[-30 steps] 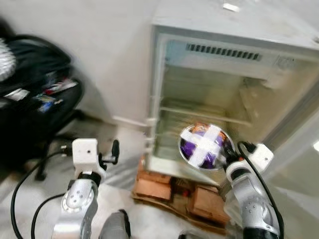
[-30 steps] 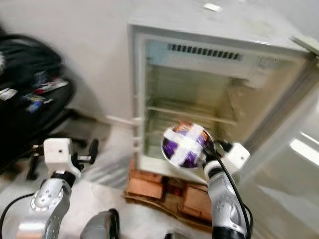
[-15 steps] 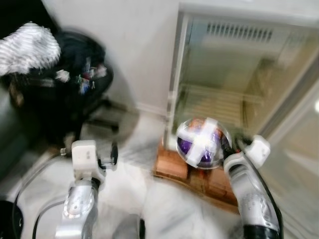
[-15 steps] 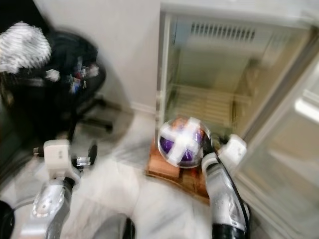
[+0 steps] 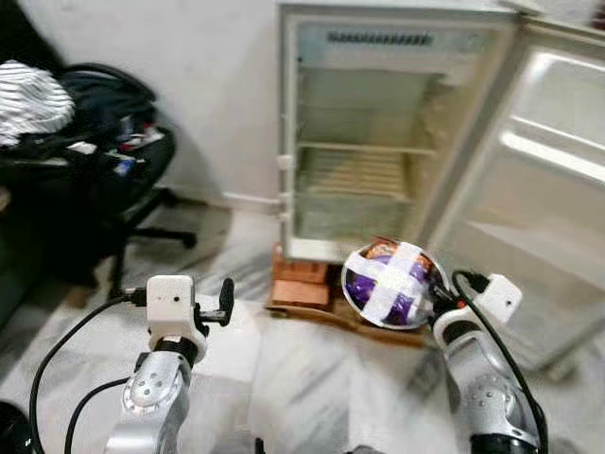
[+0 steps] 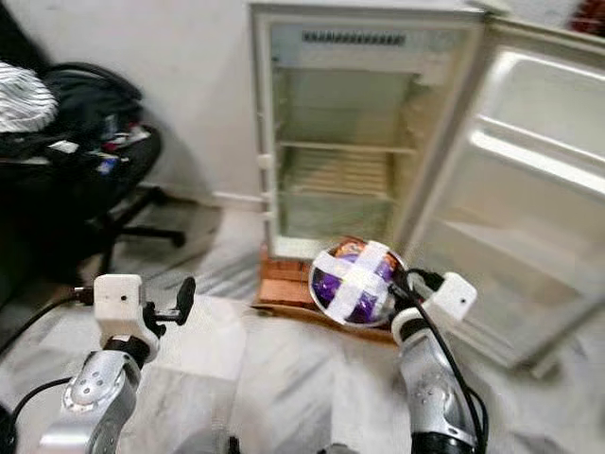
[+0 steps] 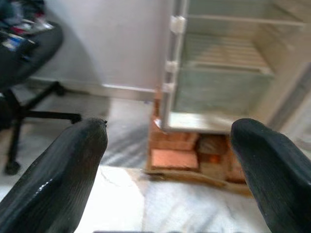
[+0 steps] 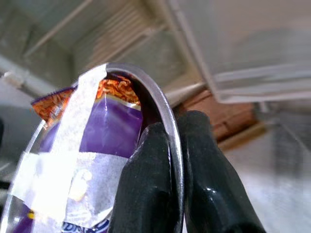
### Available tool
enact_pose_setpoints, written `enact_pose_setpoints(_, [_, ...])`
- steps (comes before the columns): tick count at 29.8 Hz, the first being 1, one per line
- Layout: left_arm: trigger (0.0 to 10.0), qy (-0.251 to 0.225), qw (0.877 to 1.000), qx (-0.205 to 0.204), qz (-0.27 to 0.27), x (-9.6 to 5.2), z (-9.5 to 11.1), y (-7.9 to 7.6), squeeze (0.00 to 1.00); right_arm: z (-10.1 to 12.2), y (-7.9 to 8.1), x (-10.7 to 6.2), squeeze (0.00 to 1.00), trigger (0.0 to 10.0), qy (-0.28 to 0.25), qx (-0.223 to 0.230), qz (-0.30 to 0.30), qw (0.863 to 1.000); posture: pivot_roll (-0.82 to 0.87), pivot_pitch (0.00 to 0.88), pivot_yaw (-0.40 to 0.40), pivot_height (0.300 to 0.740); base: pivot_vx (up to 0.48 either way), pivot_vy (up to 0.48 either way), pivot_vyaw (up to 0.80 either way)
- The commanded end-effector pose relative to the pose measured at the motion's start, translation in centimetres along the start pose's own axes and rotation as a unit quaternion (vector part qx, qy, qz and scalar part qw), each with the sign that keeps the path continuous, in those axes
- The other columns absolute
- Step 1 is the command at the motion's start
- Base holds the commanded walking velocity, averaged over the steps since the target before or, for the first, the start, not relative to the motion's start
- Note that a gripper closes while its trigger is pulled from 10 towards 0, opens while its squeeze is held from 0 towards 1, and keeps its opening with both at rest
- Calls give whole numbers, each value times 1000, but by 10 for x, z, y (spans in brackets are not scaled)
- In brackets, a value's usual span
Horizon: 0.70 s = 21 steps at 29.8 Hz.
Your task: Restocking fridge
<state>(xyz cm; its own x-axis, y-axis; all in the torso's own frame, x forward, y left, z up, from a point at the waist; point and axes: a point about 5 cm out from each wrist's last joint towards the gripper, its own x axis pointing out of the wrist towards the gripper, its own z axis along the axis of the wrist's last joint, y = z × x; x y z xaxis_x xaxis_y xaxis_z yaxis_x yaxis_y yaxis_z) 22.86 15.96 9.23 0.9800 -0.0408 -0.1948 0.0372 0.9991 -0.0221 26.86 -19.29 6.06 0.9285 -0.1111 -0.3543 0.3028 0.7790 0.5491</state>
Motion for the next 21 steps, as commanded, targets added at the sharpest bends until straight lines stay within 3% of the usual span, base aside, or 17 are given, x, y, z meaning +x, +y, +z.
enact_pose_setpoints(1, [10000, 1, 1000, -1, -1, -1, 1, 2, 0, 5, 8, 2, 0, 10000, -11, 1, 14, 1000, 137, 80, -34, 740, -334, 0, -688])
enact_pose_setpoints(9, [10000, 2, 1000, 4, -6, 0, 1, 3, 0, 5, 6, 3, 0, 10000, -11, -2, 11, 1000, 140, 75, -39, 740, -306, 0, -141])
enact_pose_setpoints(21, [10000, -7, 1000, -19, 3, 5, 3, 6, 0, 8, 5, 5, 0, 10000, -12, -11, 13, 1000, 127, 57, -53, 740, 0, 0, 0])
